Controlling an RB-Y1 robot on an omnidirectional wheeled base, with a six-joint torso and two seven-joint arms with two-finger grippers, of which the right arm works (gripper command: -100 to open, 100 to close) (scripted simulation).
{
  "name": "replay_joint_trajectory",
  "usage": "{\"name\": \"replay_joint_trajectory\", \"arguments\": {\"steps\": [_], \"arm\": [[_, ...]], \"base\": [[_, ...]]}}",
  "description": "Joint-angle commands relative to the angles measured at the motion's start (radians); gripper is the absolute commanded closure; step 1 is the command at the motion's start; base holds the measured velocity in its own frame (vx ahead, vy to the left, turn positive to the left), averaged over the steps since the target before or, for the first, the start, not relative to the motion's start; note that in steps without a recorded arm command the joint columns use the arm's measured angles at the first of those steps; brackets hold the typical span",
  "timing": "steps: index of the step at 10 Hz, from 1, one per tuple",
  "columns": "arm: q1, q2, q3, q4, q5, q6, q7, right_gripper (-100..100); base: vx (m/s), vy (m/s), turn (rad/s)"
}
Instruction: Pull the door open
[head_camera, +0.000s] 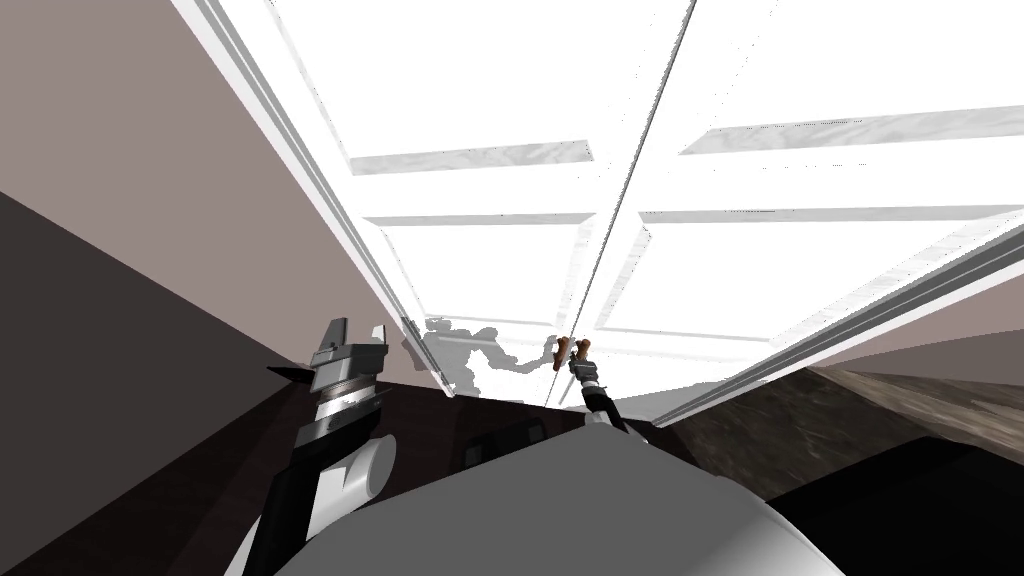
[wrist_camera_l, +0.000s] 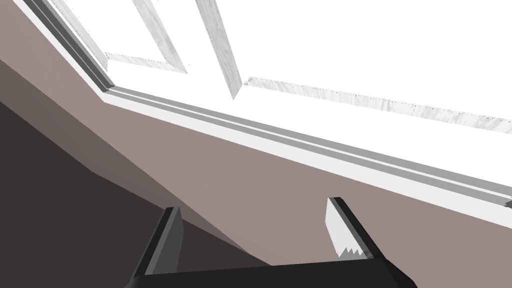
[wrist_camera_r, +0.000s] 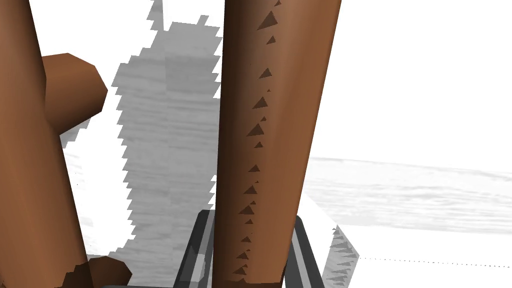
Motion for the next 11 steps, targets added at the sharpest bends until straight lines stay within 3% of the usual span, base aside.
{"name": "replay_joint_trajectory", "arguments": {"steps": [1,3,4,11], "arm": [[0.0,0.001,0.001,-0.001,0.001,0.0,0.0,100],[0.0,0.001,0.001,-0.001,0.001,0.0,0.0,100],[0.02,-0.007,-0.007,0.011,-0.005,0.001,0.0,100],[0.083,-0.034,-0.032,0.047,-0.023,-0.003,0.003,100]], "base": [[-0.012,-0.002,0.007],[0.0,0.0,0.0],[-0.086,0.005,-0.035],[-0.158,0.012,-0.055]]}}
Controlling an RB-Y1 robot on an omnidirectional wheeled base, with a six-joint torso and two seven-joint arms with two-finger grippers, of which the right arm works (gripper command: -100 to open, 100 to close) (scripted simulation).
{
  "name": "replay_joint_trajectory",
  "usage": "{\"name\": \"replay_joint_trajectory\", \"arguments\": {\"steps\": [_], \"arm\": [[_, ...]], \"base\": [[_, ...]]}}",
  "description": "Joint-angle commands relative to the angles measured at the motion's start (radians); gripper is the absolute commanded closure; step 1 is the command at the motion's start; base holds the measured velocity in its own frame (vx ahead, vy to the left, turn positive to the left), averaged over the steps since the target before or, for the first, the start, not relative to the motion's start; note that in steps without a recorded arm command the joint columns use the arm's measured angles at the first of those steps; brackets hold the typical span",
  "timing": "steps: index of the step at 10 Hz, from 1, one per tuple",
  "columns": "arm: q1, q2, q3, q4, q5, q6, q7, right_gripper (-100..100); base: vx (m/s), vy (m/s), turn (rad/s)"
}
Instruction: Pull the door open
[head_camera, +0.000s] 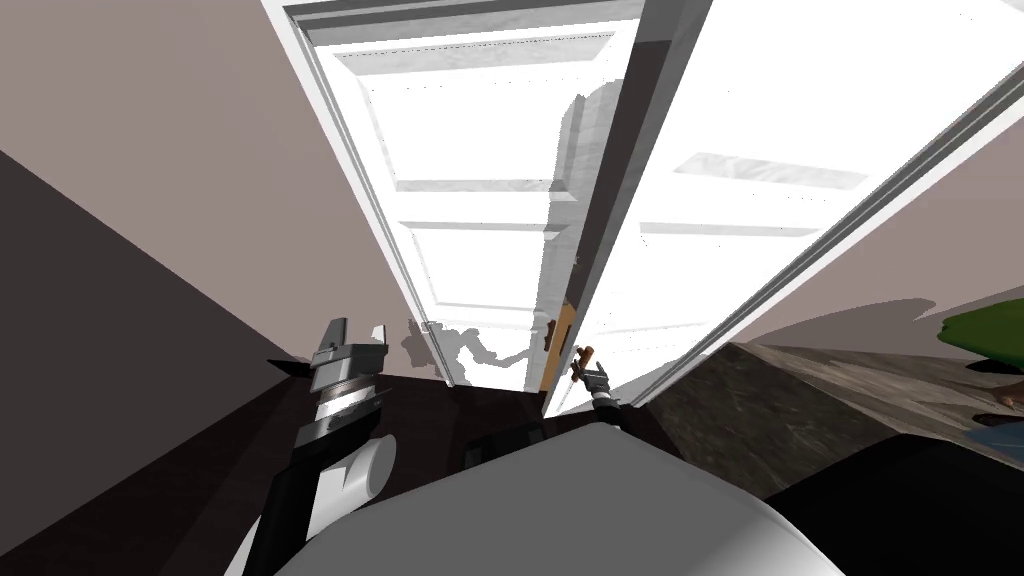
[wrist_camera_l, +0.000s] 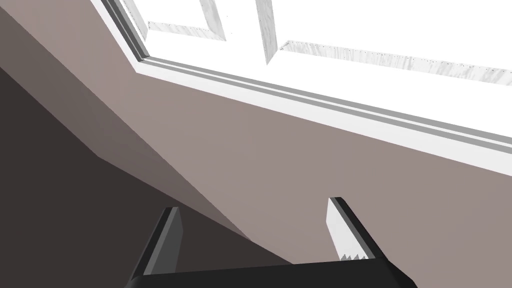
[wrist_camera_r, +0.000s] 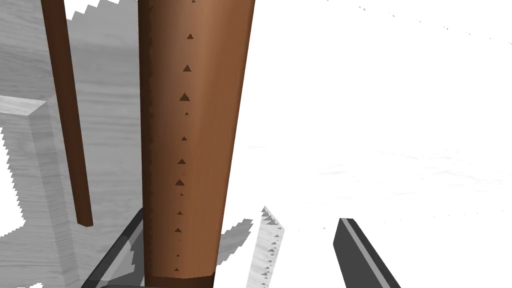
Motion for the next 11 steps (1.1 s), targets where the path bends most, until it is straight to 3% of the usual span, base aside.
{"name": "replay_joint_trajectory", "arguments": {"steps": [1,4,10,11], "arm": [[0.013,-0.014,-0.017,0.031,-0.01,0.004,0.003,100],[0.034,-0.023,-0.026,0.042,-0.017,0.003,0.004,100],[0.034,-0.023,-0.026,0.042,-0.017,0.003,0.004,100],[0.045,-0.027,-0.03,0.048,-0.02,0.002,0.005,100]], "base": [[-0.126,0.03,-0.06],[-0.089,0.007,-0.034],[-0.018,0.001,-0.003],[-0.045,0.009,-0.008]]}}
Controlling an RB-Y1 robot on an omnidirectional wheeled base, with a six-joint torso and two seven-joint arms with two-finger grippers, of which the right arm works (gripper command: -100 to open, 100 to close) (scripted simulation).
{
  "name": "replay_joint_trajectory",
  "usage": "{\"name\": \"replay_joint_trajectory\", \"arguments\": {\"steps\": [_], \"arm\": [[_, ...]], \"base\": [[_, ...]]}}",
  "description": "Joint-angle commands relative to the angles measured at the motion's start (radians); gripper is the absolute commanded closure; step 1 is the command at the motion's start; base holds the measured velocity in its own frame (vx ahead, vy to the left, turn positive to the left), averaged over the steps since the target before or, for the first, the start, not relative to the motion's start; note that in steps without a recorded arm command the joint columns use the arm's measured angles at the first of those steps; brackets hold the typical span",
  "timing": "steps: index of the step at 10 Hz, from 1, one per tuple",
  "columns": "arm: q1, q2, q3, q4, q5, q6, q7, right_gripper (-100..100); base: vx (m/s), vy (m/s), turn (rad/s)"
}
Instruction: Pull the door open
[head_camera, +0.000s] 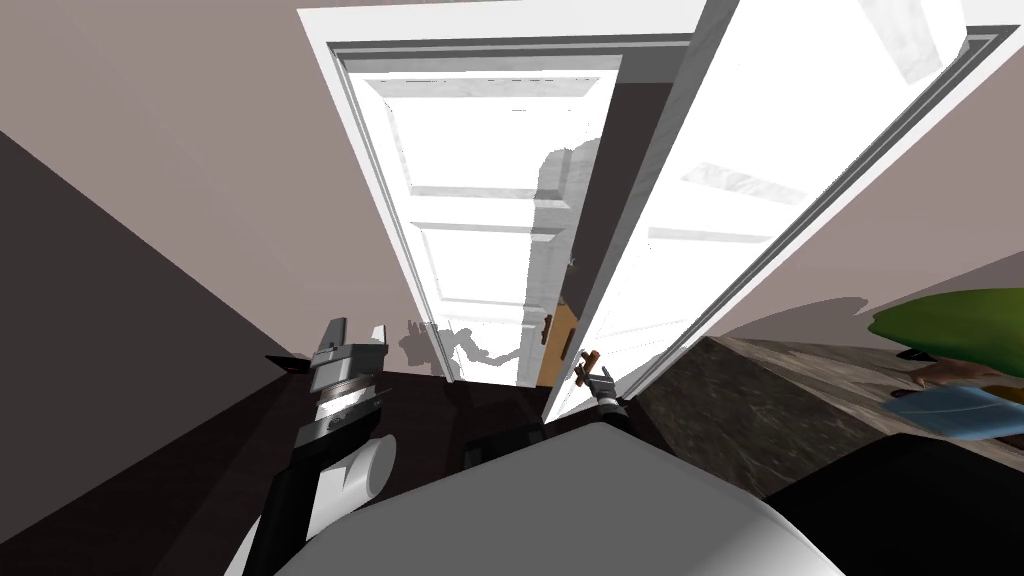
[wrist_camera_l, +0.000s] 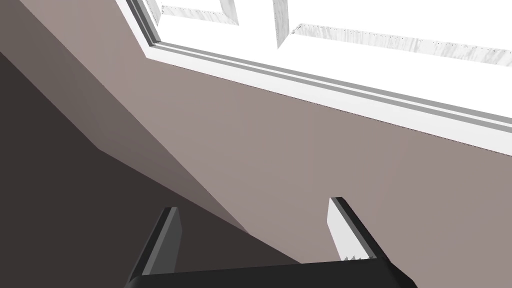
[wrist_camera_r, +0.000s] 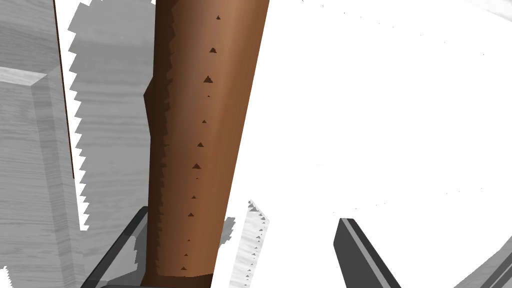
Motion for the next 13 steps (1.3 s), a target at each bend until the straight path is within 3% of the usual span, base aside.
{"name": "replay_joint_trajectory", "arguments": {"steps": [1,13], "arm": [[0.033,-0.017,-0.031,-0.009,-0.02,0.029,0.027,100],[0.051,-0.024,-0.038,0.0,-0.026,0.028,0.029,100]], "base": [[-0.073,0.01,-0.03],[-0.029,0.003,-0.011]]}}
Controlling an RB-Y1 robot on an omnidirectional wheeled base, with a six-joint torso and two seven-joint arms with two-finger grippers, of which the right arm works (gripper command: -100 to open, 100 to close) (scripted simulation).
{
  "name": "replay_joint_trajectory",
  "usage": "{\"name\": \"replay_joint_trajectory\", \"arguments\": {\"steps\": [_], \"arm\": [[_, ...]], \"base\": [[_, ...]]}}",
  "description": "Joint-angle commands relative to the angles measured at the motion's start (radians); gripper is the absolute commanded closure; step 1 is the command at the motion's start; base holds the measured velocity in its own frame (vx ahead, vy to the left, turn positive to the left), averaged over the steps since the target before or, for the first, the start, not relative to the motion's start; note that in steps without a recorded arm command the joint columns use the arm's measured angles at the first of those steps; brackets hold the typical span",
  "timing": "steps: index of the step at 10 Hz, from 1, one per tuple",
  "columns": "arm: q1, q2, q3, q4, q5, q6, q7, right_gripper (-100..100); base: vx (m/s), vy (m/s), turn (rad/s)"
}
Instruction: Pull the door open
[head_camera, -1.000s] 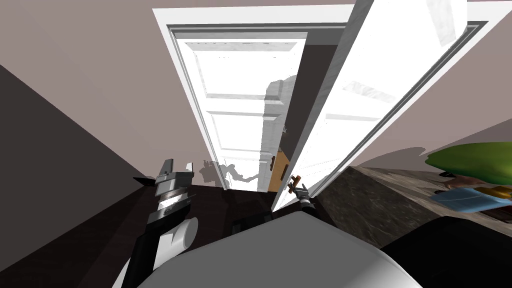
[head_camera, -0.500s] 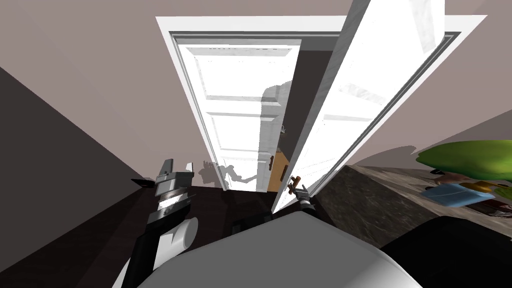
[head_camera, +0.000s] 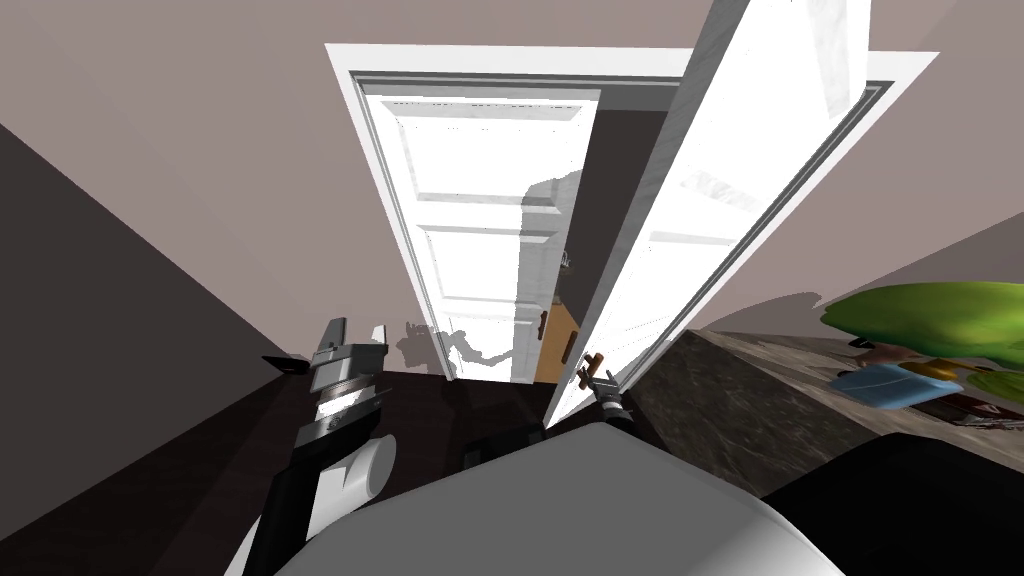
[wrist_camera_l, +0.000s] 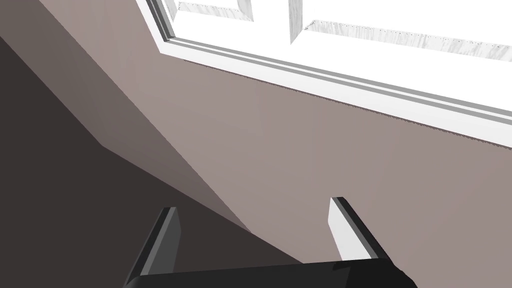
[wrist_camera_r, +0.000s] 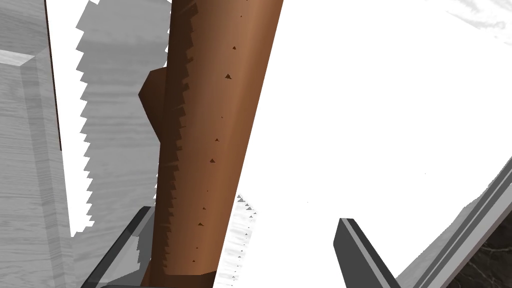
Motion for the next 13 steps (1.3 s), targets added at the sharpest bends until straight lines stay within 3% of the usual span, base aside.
{"name": "replay_joint_trajectory", "arguments": {"steps": [1,13], "arm": [[0.036,-0.021,-0.028,-0.019,-0.018,0.027,0.023,100],[0.064,-0.032,-0.038,-0.005,-0.027,0.025,0.026,100]], "base": [[0.0,0.0,0.0],[-0.043,-0.001,-0.011]]}}
